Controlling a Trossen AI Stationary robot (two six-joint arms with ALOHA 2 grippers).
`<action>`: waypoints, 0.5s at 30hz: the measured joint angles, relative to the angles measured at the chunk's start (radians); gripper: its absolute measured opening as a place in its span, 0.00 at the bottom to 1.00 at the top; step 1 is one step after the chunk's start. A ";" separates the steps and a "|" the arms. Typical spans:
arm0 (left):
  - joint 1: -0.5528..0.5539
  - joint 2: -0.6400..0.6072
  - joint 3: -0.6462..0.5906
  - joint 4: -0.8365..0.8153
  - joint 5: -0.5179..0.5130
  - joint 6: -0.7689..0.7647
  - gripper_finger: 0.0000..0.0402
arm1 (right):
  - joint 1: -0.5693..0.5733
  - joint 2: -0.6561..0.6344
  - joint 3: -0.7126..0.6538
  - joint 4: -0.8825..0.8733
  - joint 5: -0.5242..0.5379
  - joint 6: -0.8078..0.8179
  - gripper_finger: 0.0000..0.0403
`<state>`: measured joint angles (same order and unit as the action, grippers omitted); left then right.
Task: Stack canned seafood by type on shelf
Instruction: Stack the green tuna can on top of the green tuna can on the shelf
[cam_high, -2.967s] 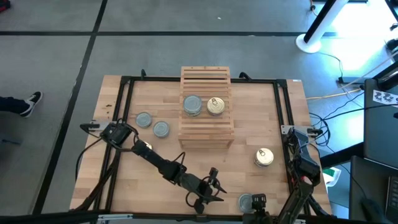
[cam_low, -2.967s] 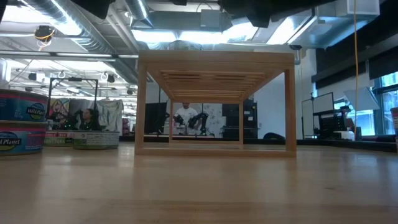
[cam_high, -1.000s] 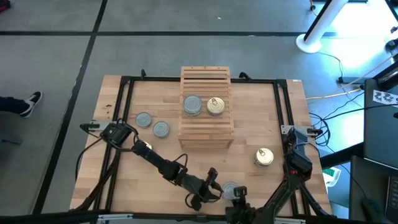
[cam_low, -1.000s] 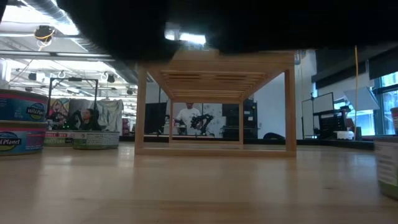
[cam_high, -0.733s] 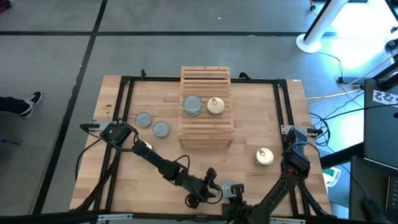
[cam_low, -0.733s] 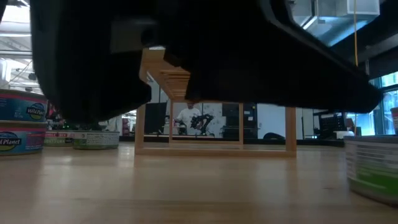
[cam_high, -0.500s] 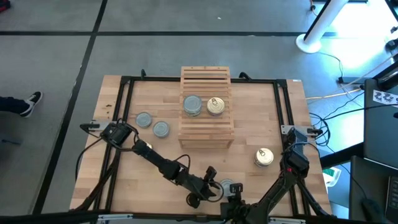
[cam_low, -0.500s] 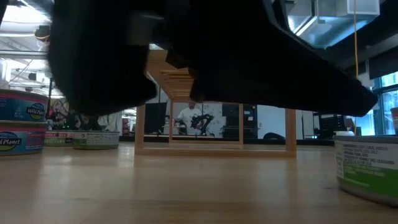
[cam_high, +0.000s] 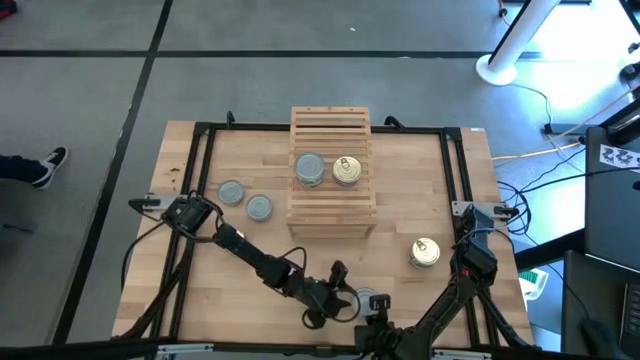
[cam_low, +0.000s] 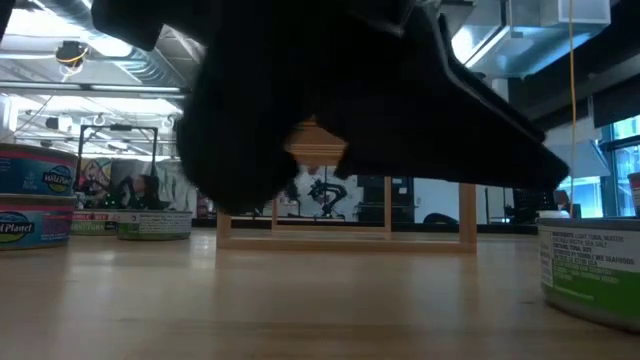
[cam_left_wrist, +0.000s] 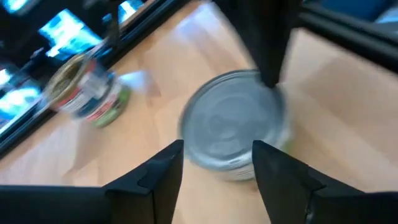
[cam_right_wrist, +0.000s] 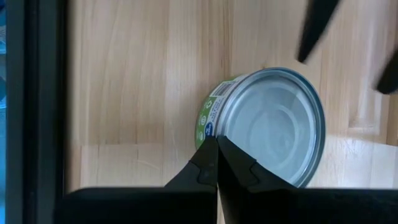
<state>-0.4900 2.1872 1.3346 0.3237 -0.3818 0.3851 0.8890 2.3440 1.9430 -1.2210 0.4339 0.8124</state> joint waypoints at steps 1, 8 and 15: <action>0.000 0.000 0.000 0.000 -0.022 -0.006 0.49 | 0.000 0.000 0.000 0.000 0.000 0.000 0.00; -0.014 0.000 0.002 0.004 -0.030 -0.021 0.54 | 0.000 -0.001 0.000 0.000 0.000 -0.002 0.00; -0.018 0.000 0.002 0.001 -0.030 -0.019 0.54 | 0.000 -0.002 0.000 0.000 0.000 -0.002 0.00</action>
<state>-0.5083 2.1868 1.3361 0.3244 -0.4122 0.3660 0.8894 2.3425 1.9434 -1.2205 0.4339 0.8104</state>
